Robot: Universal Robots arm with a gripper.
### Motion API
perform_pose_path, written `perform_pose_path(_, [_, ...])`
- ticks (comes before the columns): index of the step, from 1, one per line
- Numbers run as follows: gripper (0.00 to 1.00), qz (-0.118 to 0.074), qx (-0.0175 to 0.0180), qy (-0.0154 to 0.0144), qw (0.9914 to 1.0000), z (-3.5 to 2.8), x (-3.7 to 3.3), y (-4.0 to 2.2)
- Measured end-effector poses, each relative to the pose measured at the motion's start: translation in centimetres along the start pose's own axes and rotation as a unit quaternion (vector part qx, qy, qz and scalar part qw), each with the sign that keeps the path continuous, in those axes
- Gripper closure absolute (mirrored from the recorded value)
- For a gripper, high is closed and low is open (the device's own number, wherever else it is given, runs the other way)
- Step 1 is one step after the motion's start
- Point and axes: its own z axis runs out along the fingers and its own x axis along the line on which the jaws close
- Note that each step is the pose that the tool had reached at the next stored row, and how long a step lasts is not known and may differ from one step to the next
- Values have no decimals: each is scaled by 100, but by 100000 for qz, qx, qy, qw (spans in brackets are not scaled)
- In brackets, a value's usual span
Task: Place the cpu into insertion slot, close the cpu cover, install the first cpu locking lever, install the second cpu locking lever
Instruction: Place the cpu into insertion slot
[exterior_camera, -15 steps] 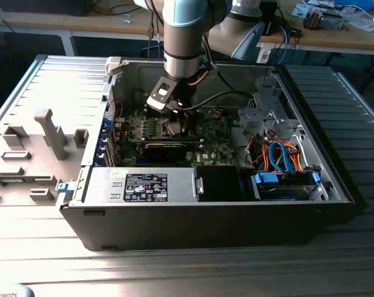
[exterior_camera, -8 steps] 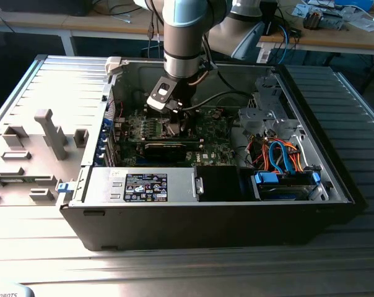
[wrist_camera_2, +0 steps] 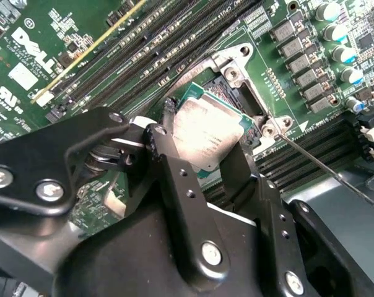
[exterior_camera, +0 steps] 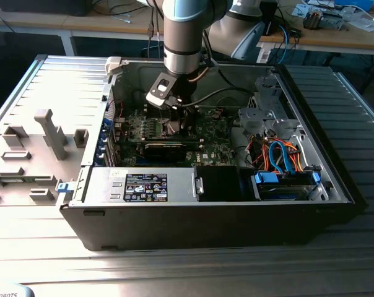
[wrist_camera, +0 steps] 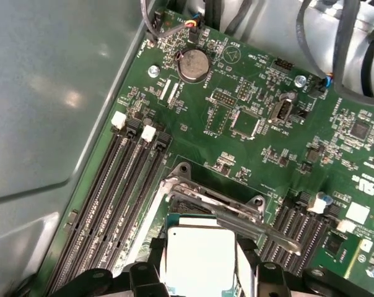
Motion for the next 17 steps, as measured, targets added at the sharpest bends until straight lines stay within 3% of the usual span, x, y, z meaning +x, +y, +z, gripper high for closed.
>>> perform_pose_path(2, [46,1041,20,-17,99995,-1,0,-1])
perform_pose_path(4, [46,3279,49,-28,99946,-1,0,-1])
perform_pose_path(7, [46,6347,70,-35,99798,1,0,-1])
perform_pose_path(9, [46,8593,88,-39,99630,2,0,-1])
perform_pose_path(10, [46,9727,97,-42,99526,3,0,-1])
perform_pose_path(12, [46,12890,124,-49,99166,5,0,-1])
perform_pose_path(14, [46,14926,140,-50,98880,7,0,-1])
perform_pose_path(15, [46,16141,151,-54,98689,8,0,-1])
perform_pose_path(16, [46,16935,133,24,98556,12,1,-2])
perform_pose_path(17, [46,16932,71,248,98556,15,2,-5])
